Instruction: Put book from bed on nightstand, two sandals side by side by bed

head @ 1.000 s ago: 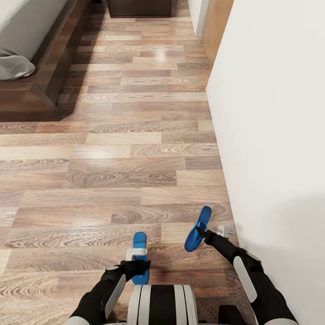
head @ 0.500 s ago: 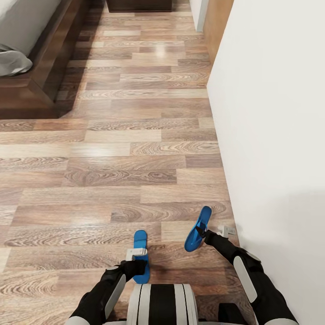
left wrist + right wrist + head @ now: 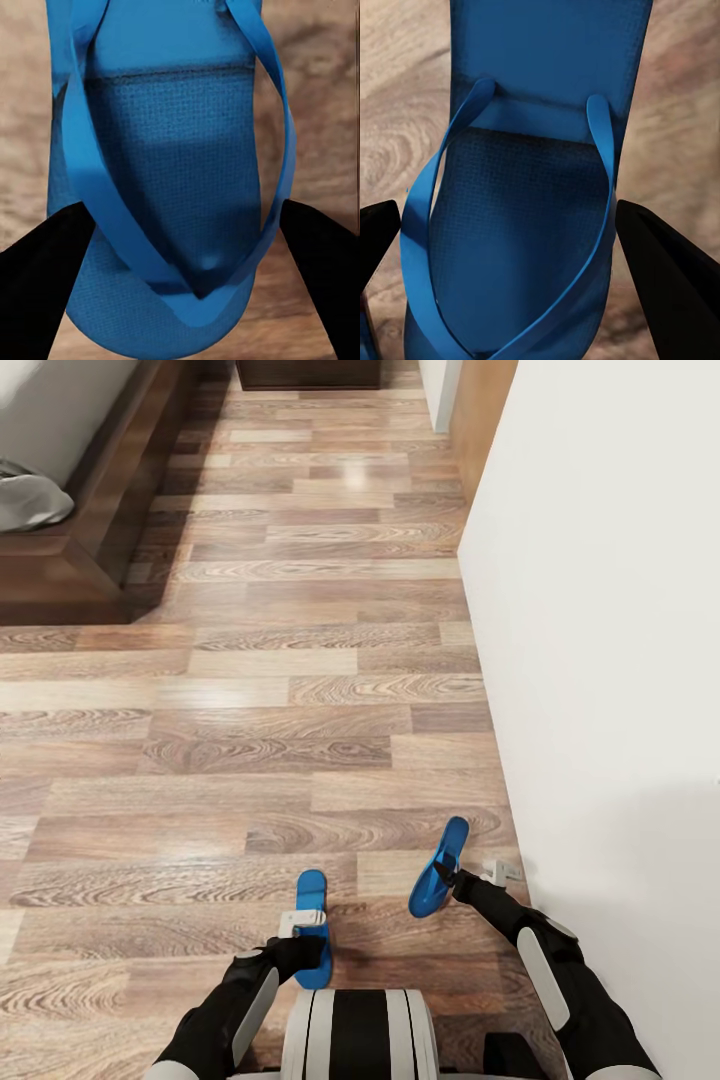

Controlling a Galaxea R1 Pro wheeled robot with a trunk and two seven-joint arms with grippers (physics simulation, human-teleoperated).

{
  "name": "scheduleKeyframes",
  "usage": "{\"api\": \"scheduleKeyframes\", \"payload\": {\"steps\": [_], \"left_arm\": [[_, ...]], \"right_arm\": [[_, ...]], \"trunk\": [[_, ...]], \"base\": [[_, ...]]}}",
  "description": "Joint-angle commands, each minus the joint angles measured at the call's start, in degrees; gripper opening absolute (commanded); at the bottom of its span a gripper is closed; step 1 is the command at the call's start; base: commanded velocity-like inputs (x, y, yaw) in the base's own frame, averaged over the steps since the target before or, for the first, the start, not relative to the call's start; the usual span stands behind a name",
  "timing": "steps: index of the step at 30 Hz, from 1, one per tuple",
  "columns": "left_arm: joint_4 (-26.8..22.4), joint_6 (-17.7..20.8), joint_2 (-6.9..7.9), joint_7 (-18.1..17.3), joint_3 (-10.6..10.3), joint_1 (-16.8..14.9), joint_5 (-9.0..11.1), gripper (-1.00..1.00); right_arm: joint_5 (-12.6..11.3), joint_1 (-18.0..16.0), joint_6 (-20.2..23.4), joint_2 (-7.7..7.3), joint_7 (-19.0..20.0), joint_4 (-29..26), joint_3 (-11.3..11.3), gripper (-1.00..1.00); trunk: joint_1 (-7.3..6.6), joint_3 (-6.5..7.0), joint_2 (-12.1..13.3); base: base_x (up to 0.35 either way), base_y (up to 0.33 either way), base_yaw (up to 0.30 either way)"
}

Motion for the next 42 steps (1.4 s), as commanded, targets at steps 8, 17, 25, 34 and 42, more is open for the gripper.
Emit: {"api": "scheduleKeyframes", "payload": {"steps": [8, 17, 25, 34, 42], "left_arm": [[-0.1, 0.3, 0.01, 0.0, 0.0, 0.0, 0.2, -1.00], [-0.1, 0.4, 0.01, 0.0, 0.0, 0.0, 0.2, -1.00], [-0.1, 0.4, 0.01, 0.0, 0.0, 0.0, 0.2, -1.00], [-0.1, 0.4, 0.03, -0.1, 0.0, 0.0, 0.2, -1.00], [-0.2, 0.4, 0.10, -0.1, 0.0, 0.0, 0.2, -1.00]], "right_arm": [[-0.4, 0.0, 0.4, 0.01, 0.1, 0.0, -0.1, -1.00], [-0.4, 0.0, 0.5, 0.01, 0.2, 0.0, -0.1, -1.00], [-0.4, 0.0, 0.5, 0.01, 0.2, 0.0, -0.1, -1.00], [-0.4, 0.0, 0.5, 0.01, 0.3, 0.0, -0.1, -1.00], [-0.2, 0.1, 0.4, 0.09, 0.6, 0.1, 0.1, -1.00]], "trunk": [[-0.21, 1.75, 0.1], [-0.44, 3.74, 0.2], [-0.65, 5.52, 0.3], [-0.88, 7.51, 0.4], [-1.09, 9.28, 0.6]], "base": [[0.000, 0.000, 0.000], [0.000, 0.000, 0.000], [0.000, 0.000, 0.000], [0.000, 0.000, 0.000], [0.000, 0.000, 0.000]]}}
